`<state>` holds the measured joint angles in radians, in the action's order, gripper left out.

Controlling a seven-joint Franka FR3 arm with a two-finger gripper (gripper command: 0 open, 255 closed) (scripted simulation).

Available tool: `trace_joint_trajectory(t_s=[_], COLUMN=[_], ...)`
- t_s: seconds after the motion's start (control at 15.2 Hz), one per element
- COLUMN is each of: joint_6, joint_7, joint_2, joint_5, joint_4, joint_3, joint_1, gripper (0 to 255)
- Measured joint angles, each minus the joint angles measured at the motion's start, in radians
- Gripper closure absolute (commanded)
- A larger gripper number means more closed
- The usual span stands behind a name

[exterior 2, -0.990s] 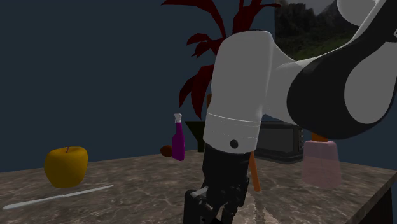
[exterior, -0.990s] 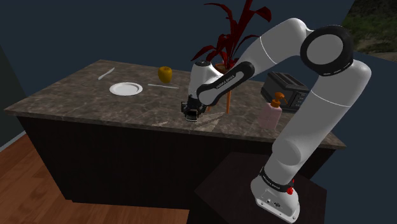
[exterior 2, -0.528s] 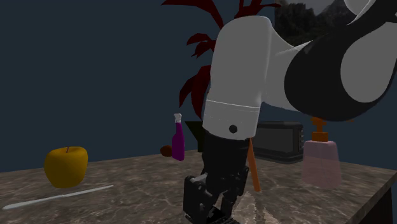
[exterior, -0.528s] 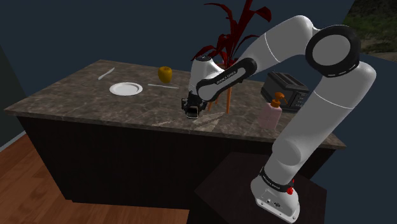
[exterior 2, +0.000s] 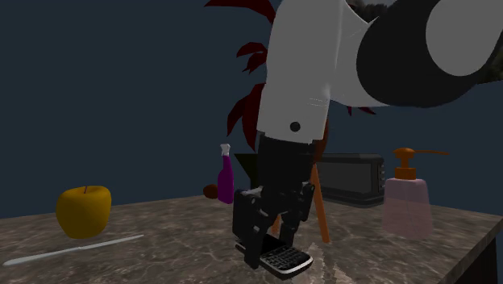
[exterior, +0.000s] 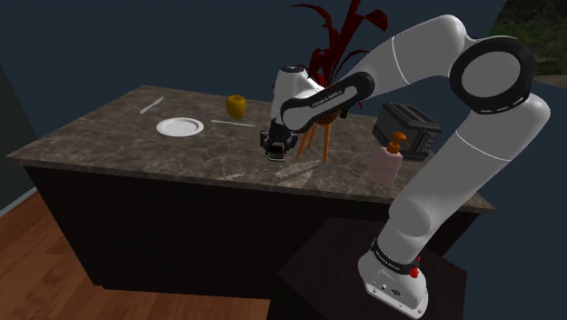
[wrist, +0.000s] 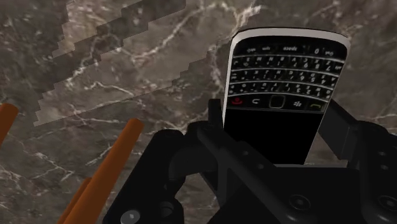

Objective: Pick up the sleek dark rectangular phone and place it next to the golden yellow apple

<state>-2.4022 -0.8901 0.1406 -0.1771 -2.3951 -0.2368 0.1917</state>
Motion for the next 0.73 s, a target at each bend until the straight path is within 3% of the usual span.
trace_joint_trajectory(t_s=[0.73], joint_6=[0.15], joint_7=[0.047], joint_2=[0.079], joint_5=[0.045], joint_4=[0.076], joint_3=[0.009], joint_1=[-0.01], gripper=[255])
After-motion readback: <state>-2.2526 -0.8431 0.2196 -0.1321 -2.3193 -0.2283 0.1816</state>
